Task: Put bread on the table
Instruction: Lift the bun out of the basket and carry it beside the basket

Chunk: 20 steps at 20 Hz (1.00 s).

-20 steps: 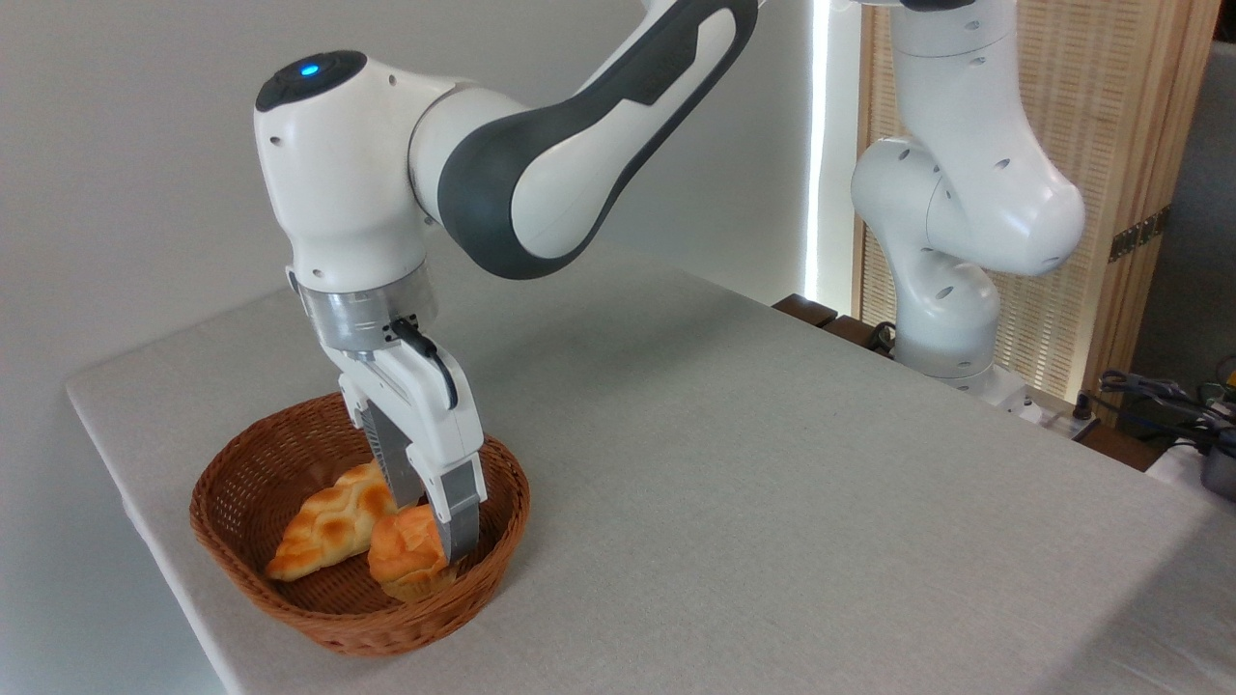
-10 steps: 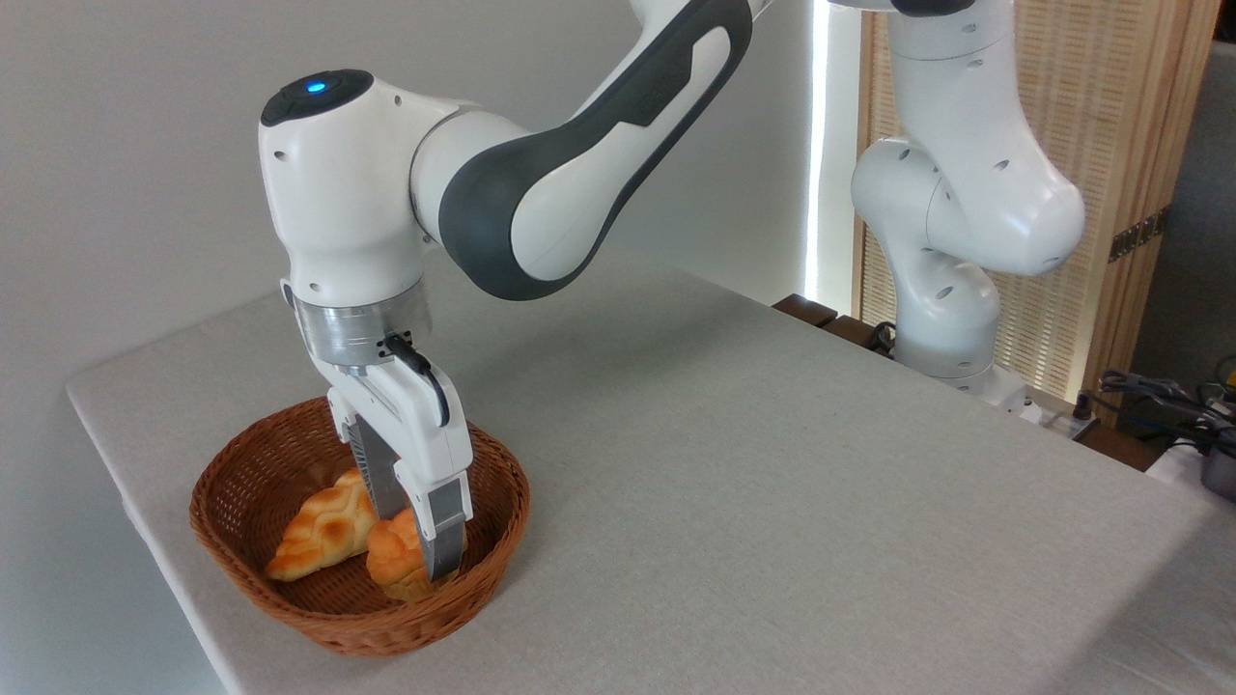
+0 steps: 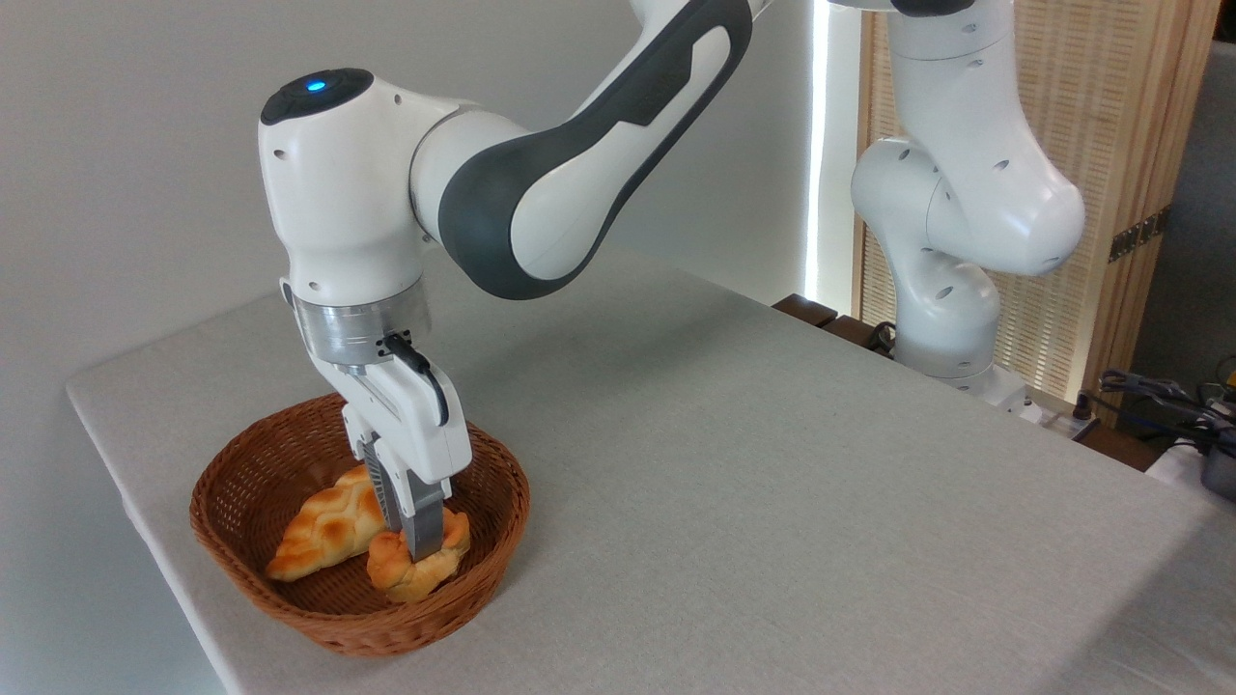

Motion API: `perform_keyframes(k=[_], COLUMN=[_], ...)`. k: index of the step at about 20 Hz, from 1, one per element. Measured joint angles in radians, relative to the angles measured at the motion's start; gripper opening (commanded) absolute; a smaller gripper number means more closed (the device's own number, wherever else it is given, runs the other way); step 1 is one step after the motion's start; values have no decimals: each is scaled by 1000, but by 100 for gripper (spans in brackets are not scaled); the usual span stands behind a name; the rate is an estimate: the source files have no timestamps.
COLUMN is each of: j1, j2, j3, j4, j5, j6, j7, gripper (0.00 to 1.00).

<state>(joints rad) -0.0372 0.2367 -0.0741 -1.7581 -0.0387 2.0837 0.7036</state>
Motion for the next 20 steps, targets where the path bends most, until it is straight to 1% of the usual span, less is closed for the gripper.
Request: perform_keyframes(k=[4,8,11,12,14,16,18,20], j1=[0,0,0,0,1,1,2,5], j2=[-9,-45,-89,-107,-154,-214,-288,-352], j3=[-1,-9,-16,-16,-12,-4,19,34], j4=[16,51,58,58,55,30,-42,-140], j5=[-2,-7,-29,-33,-35,-34,-34,-34], j6=[0,1,-12,-44,-170,-284,-320,-326], j7=[-19,-112,-156,-159,-157,-135,-89,-26], gripper=[19,19,19,19,19,21,25,26])
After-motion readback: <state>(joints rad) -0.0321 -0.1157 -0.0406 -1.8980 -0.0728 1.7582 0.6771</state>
